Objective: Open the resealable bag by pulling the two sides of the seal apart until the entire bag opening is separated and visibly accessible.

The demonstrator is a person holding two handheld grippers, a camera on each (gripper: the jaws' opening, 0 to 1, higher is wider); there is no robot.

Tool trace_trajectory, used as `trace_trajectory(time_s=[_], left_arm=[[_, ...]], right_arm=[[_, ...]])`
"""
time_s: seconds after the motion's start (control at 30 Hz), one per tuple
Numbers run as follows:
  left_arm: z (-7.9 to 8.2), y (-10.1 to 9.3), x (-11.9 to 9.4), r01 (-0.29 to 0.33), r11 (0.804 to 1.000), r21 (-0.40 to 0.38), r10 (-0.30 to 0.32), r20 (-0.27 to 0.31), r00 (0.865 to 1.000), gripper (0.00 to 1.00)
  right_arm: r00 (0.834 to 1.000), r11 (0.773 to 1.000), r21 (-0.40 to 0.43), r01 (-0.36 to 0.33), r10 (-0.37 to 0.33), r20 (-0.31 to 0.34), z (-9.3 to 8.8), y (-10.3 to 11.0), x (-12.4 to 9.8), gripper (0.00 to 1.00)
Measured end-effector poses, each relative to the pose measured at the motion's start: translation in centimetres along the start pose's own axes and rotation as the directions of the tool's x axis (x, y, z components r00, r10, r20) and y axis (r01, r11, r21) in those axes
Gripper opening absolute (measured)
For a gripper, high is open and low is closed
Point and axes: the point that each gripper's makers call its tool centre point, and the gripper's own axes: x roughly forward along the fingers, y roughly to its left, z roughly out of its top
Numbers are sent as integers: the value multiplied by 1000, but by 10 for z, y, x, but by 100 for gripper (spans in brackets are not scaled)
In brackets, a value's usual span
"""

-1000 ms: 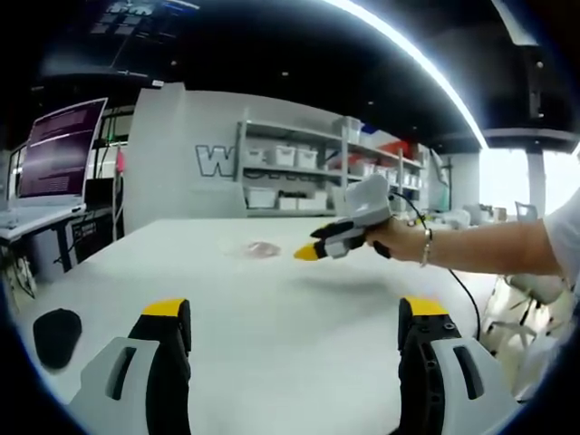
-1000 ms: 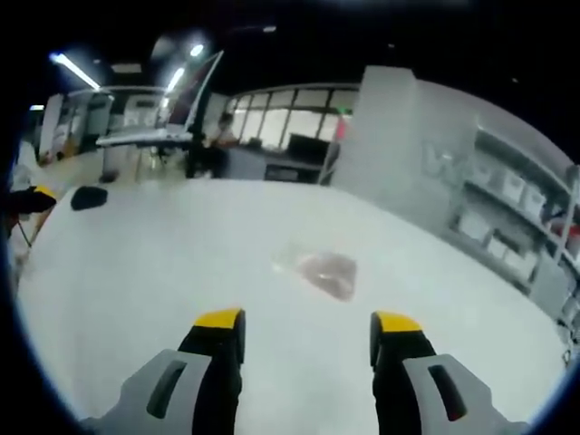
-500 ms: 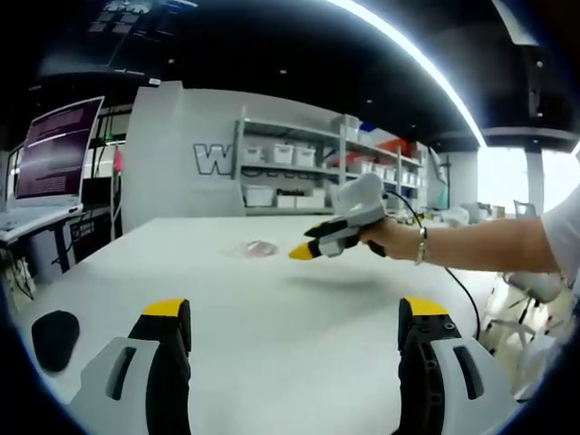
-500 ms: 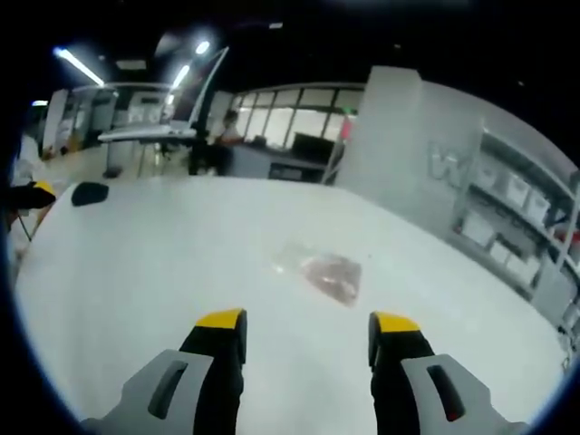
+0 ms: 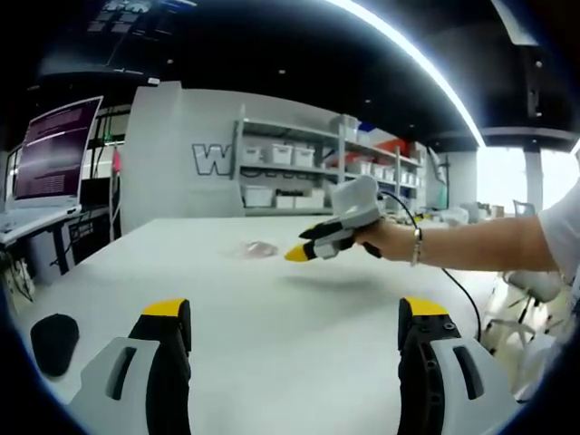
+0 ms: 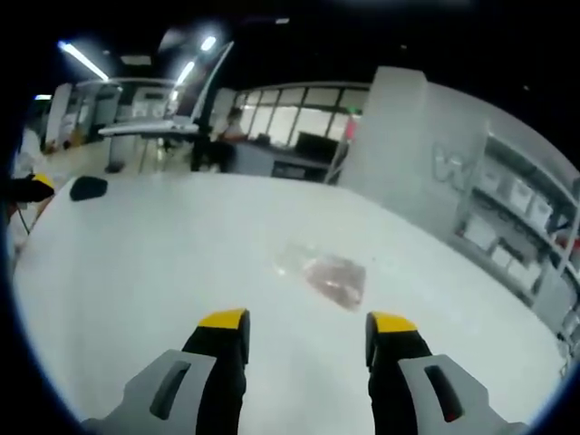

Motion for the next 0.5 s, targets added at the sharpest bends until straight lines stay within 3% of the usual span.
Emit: trace_trajectory(time_s=[0.5], left_arm=[[-2,3,-2,-6,1000,0,6,-5,1000,93]], right_arm=[[1000,1000,-28,6,-7,-7,4,-4,11,48]])
